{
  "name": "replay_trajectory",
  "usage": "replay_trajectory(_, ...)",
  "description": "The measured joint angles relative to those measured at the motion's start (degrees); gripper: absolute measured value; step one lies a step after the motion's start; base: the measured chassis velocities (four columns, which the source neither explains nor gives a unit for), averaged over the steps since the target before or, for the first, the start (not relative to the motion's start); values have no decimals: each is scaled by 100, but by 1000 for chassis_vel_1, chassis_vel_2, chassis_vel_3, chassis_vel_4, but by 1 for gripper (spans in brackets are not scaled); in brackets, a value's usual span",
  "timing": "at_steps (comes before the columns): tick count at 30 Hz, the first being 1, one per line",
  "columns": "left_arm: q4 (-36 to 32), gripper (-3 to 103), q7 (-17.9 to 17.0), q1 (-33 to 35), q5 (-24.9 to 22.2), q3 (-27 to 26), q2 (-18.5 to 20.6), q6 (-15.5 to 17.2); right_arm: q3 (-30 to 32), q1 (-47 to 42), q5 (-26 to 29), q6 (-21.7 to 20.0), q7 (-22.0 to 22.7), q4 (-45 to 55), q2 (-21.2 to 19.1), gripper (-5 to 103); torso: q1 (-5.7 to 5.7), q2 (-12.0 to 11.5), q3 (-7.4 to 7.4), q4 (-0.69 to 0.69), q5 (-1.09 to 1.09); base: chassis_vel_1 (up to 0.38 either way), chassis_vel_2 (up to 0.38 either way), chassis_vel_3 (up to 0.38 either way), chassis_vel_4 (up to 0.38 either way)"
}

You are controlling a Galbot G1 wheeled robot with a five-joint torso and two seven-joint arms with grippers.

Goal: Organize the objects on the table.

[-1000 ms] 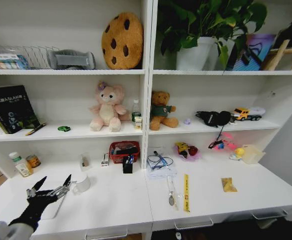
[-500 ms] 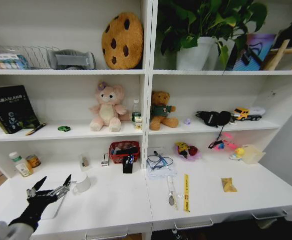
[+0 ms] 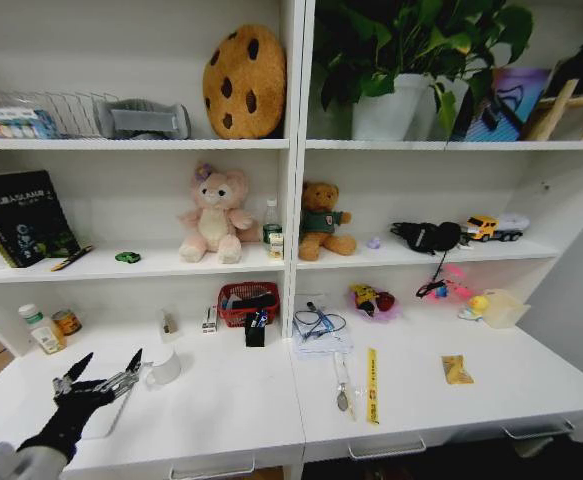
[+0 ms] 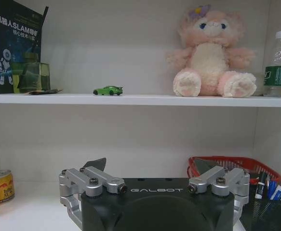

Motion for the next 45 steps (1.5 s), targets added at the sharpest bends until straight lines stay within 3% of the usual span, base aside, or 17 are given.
replay_trajectory(3,0,100,0,0,0,0,0,0,82,-508,145,348,-127,444,-103,99,0,0,0,0,0,0,0,0,0)
replay_trajectory(5,0,100,0,0,0,0,0,0,131,-1186,404,538,-392,1105,-216,100,0,0,0,-2,-2,0,0,0,0)
replay_trajectory(9,0,100,0,0,0,0,0,0,180,-1926,559,805,-484,1804,-297,100,0,1,-1,-1,-3,0,0,0,0)
replay_trajectory(17,0,100,0,0,0,0,0,0,610,-3804,737,1522,70,3957,-300,100,-2,2,-1,0,-2,0,0,0,0)
replay_trajectory(21,0,100,0,0,0,0,0,0,856,-4090,846,1560,256,4765,-247,100,-1,1,0,0,-2,0,0,0,0)
replay_trajectory(29,0,100,0,0,0,0,0,0,953,-4126,885,1515,609,5378,-223,100,-1,1,0,2,-3,0,0,0,0)
replay_trajectory(31,0,100,0,0,0,1,0,0,1196,-3910,823,1357,1268,6043,-176,100,-1,0,0,2,-3,0,0,0,0)
replay_trajectory(32,0,100,0,0,0,1,0,0,1196,-3910,823,1357,1268,6043,-176,100,-1,0,0,2,-3,0,0,0,0)
replay_trajectory(33,0,100,1,0,0,0,0,0,1521,-3652,1291,1140,1434,6382,-210,100,-1,0,1,0,0,0,0,0,0)
replay_trajectory(35,0,100,1,0,0,1,0,0,2171,-3165,2397,273,1575,6647,-430,100,0,0,1,0,-2,0,0,0,0)
replay_trajectory(36,0,100,1,0,0,1,0,0,2171,-3165,2397,273,1575,6647,-430,100,0,0,1,0,-2,0,0,0,0)
replay_trajectory(37,0,100,1,0,0,1,0,0,2489,-2829,3048,-134,1625,6544,-671,100,0,0,1,0,-1,0,0,0,0)
replay_trajectory(38,0,100,1,0,0,0,0,0,2646,-2618,3324,-340,1740,6391,-826,100,0,0,1,2,1,0,0,0,0)
replay_trajectory(45,0,100,0,0,0,1,0,0,2871,-2563,4037,-826,1735,6213,-1084,100,1,-1,1,-1,-1,0,0,0,0)
